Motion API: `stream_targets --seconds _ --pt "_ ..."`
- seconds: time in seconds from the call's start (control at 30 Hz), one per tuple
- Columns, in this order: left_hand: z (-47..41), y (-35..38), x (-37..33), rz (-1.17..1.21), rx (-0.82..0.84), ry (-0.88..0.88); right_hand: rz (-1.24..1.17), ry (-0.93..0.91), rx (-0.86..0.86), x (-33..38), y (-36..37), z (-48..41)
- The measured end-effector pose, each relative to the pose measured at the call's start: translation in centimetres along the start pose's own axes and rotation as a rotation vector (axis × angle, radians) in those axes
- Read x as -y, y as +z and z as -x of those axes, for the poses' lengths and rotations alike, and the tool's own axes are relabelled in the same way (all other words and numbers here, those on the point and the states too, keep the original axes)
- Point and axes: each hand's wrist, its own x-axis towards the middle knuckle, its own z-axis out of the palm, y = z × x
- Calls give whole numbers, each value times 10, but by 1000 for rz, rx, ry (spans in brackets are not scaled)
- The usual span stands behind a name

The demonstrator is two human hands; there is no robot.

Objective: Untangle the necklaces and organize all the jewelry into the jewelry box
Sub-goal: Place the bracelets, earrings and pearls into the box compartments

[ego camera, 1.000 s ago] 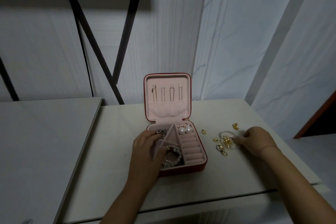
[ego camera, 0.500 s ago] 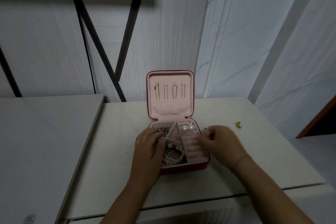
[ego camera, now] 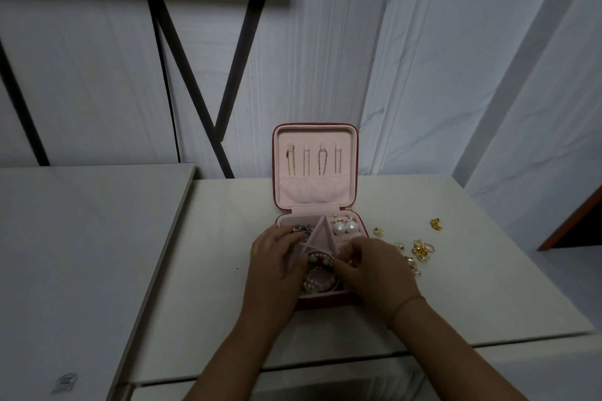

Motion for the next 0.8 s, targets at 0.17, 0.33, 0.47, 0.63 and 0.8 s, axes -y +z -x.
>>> stream_targets --seconds 0.17,0.33,0.47,0.63,0.8 --pt "1 -3 -3 -19 29 17 -21 -29 4 -2 4 7" --pt "0 -3 -3 -18 47 6 -60 -74 -25 -6 9 11" --pt "0 -5 -3 -40 66 17 -43 -87 -4 -6 9 10" --pt "2 -5 0 -72 100 6 -13 -115 -24 -5 8 13" --pt "2 -7 -5 -97 26 -10 -203 -114 -62 -13 5 11"
